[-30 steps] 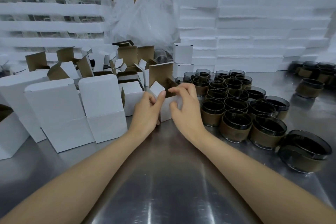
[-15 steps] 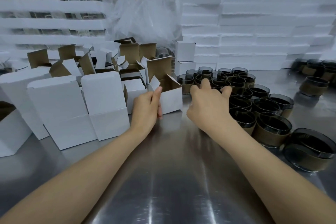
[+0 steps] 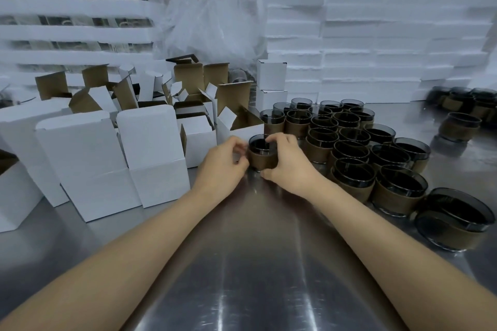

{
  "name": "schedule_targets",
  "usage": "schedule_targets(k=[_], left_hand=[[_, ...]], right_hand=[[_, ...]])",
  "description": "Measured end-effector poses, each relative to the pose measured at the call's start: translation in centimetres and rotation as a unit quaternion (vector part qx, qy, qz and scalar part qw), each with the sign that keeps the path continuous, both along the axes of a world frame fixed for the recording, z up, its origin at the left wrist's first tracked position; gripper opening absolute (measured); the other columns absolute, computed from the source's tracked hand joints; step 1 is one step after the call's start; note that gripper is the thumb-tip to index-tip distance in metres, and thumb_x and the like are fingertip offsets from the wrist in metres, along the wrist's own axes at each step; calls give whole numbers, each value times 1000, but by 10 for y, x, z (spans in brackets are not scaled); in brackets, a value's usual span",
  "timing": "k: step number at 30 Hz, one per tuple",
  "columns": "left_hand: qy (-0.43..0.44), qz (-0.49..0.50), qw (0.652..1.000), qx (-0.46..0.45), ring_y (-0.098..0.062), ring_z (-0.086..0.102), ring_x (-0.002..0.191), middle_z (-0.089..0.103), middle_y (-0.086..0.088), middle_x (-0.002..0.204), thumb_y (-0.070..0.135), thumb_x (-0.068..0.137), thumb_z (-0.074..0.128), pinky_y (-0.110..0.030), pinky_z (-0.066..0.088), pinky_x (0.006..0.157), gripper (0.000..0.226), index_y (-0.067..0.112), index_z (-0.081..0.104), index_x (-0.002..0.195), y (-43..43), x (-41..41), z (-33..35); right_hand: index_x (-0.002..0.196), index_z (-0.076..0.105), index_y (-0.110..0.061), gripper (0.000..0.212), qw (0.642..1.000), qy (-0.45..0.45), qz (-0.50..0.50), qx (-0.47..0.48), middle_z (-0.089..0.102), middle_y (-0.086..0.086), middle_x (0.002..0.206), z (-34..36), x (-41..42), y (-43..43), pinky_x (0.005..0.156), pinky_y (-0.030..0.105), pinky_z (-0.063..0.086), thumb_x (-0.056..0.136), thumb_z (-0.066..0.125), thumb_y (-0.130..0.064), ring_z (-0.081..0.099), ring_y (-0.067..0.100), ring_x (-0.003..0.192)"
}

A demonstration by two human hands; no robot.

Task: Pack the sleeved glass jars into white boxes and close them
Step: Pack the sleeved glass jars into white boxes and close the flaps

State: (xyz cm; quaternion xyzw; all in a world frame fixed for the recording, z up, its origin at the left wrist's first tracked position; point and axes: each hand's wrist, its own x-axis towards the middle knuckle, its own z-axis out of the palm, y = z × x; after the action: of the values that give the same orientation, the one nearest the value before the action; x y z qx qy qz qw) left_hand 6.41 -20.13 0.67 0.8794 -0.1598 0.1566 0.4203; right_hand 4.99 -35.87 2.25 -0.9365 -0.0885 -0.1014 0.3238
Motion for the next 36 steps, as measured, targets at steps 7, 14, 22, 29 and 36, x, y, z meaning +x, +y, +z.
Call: schedule_targets(k=[7, 14, 22, 29, 36], left_hand=[[-34, -45, 997, 44, -5, 60, 71, 45, 13, 131, 27, 84, 71, -29, 55, 77, 69, 34, 33, 141, -1, -3, 0], [-41, -44, 997, -43, -8, 62, 88, 47, 10, 128, 29, 84, 72, -13, 49, 77, 74, 28, 31, 145, -3, 0, 1], [-76, -11, 995, -69, -5, 54, 72, 49, 6, 112, 25, 72, 83, -6, 43, 63, 69, 24, 44, 129, -3, 0, 3], [-79, -10, 995, -67, -4, 58, 72, 50, 18, 116, 27, 69, 83, -20, 51, 68, 71, 36, 33, 118, -5, -6, 4], [-59, -19, 995, -84, -11, 60, 75, 52, 13, 123, 24, 72, 81, -30, 54, 75, 69, 31, 36, 124, -6, -7, 5]], right_hand=[[129, 41, -23, 63, 977, -36, -16, 211, 57, -6, 114, -6, 5, -1, 90, 26, 47, 76, 74, -23, 58, 14, 106], [136, 35, -27, 56, 946, -16, 69, 316, 56, 1, 120, -8, 3, 0, 83, 13, 43, 89, 60, -8, 54, 3, 98], [147, 26, -20, 75, 924, 11, 126, 361, 42, 2, 134, -3, -3, 1, 86, 15, 49, 76, 46, -7, 50, 5, 113], [150, 20, -20, 82, 936, 15, 137, 325, 41, 5, 135, -4, -3, 1, 90, 14, 45, 78, 50, 7, 50, 8, 115], [145, 30, -16, 78, 929, -37, 136, 341, 45, 2, 128, -6, -1, 2, 86, 15, 47, 79, 54, 18, 55, 5, 110]])
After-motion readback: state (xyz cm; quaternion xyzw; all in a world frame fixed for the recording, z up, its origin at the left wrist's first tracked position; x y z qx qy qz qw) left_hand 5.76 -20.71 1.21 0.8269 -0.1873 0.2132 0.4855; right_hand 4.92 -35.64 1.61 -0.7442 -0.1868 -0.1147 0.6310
